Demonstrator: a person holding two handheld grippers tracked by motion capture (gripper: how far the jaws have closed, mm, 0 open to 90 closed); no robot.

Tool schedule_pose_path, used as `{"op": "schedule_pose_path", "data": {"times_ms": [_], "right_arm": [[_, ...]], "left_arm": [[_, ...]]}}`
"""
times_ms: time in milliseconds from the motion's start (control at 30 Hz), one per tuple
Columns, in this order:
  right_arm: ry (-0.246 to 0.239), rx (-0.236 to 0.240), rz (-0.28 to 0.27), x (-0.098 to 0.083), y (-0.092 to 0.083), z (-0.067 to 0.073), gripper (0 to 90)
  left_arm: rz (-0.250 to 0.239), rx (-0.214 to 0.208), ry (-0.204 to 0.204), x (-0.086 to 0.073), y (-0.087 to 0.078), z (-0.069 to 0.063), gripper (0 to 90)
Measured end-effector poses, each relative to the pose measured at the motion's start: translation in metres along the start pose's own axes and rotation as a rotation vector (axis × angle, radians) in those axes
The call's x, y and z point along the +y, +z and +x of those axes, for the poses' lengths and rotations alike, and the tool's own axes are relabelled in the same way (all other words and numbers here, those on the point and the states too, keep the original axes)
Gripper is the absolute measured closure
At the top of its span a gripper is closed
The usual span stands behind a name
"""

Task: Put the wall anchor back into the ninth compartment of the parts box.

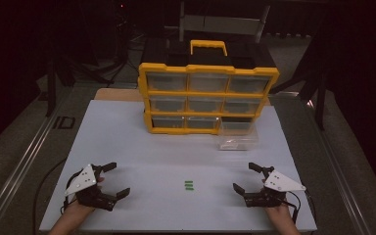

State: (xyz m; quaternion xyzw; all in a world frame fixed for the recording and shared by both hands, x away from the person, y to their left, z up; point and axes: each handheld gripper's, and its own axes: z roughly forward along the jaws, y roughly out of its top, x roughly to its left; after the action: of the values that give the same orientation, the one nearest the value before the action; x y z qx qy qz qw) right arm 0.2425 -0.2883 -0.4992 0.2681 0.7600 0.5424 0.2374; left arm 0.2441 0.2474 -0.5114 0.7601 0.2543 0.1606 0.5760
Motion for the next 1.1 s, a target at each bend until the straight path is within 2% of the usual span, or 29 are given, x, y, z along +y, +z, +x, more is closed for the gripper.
{"op": "schedule_pose_path", "data": {"times_ms": [167, 367, 567, 667, 833, 900, 967, 1100], "right_arm": [[0.009, -0.007, -0.013, 0.0, -0.001, 0.0, 9.0], [-0.004, -0.016, 0.001, 0.0, -0.001, 0.0, 8.9], [0.0, -0.003, -0.007, 0.002, -0.001, 0.001, 9.0], [0.0, 0.001, -0.015, 0.004, -0.001, 0.003, 9.0], [-0.004, 0.012, -0.014, 0.005, 0.001, 0.005, 8.9], [-0.011, 0.01, -0.016, 0.006, 0.002, 0.006, 9.0], [-0.011, 0.011, -0.017, 0.006, 0.002, 0.007, 8.9], [-0.007, 0.013, -0.026, 0.007, 0.001, 0.006, 8.9]], "left_arm": [[0.005, -0.002, 0.0, 0.0, 0.001, 0.0, 0.1], [0.011, -0.002, 0.0, 0.0, 0.001, -0.001, 0.1], [0.01, -0.003, 0.0, 0.0, 0.002, -0.001, 0.1], [-0.011, -0.003, -0.015, 0.002, 0.002, -0.001, 0.1], [-0.008, -0.015, -0.013, 0.003, 0.005, -0.003, 0.1], [-0.005, -0.024, -0.022, 0.005, 0.006, -0.002, 0.1], [-0.002, -0.021, -0.012, 0.008, 0.007, -0.002, 0.1], [-0.014, -0.035, -0.018, 0.02, 0.007, 0.0, 0.1]]}}
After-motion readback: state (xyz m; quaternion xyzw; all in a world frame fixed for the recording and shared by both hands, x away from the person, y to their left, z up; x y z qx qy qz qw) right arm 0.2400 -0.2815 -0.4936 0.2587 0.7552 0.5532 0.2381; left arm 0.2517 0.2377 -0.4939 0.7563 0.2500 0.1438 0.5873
